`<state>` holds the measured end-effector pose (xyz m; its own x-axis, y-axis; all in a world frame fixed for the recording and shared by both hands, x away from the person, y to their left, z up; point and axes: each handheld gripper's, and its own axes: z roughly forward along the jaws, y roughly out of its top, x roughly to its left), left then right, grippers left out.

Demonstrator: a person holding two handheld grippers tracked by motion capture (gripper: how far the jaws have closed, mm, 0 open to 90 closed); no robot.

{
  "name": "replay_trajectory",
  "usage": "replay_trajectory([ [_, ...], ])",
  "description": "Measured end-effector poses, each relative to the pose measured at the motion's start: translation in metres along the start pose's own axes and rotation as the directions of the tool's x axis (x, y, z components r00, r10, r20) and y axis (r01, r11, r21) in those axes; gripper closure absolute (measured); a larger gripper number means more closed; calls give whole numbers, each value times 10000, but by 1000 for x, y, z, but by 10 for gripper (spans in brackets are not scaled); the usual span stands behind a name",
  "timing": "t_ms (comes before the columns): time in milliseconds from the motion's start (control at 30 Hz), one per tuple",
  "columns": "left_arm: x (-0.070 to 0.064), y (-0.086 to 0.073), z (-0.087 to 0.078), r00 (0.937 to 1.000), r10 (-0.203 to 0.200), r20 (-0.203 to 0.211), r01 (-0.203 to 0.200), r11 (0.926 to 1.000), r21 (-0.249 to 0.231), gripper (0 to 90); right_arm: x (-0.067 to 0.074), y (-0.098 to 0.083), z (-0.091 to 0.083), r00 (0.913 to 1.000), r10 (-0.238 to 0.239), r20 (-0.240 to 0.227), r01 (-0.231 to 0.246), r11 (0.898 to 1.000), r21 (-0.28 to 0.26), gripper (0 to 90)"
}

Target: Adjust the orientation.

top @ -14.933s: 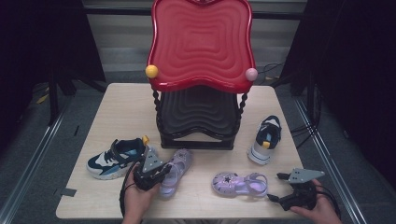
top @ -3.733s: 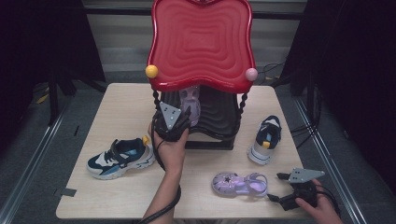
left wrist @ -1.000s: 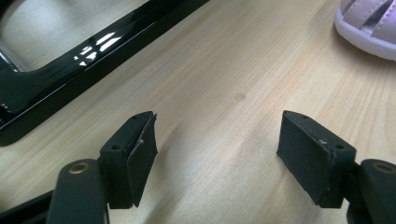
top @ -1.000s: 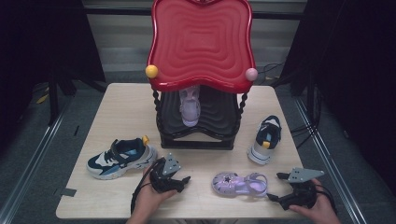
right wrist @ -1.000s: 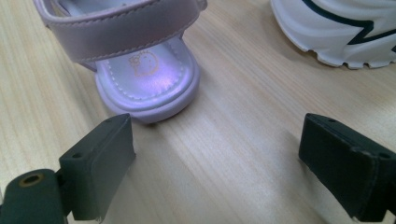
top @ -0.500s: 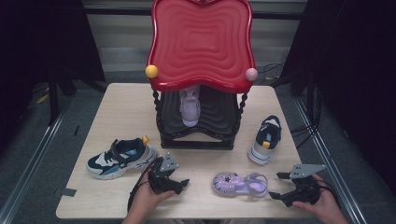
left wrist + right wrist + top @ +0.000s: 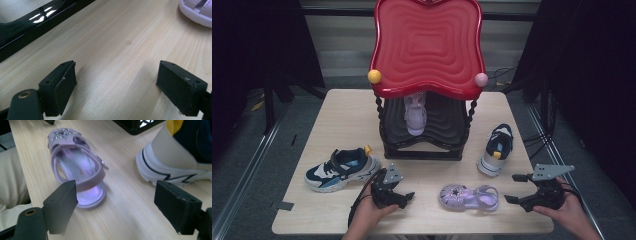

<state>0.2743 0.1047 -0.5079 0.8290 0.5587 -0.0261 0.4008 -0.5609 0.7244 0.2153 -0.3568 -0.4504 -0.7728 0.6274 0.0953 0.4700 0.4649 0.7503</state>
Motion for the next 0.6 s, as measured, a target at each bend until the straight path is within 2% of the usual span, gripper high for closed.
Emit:
replay_trajectory([
  [200, 0, 0, 0, 10000, -6, 6, 6, 10000, 1, 154, 3, 13, 2, 9996, -125, -265, 120, 9997, -198, 198],
  [333, 0, 0, 0, 10000, -4, -4, 4, 10000, 3, 153, 6, 22, 12, 9983, -189, -553, 173, 9994, -306, 225],
  [500, 0, 0, 0, 10000, -12, -16, 12, 10000, 21, 151, 10, 27, 21, 9972, -329, -671, 312, 9992, -267, 260],
  [600, -1, 1, 1, 10000, 3, -22, -2, 10000, 15, 148, 14, 28, 33, 9957, -447, -815, 429, 9988, -243, 332],
])
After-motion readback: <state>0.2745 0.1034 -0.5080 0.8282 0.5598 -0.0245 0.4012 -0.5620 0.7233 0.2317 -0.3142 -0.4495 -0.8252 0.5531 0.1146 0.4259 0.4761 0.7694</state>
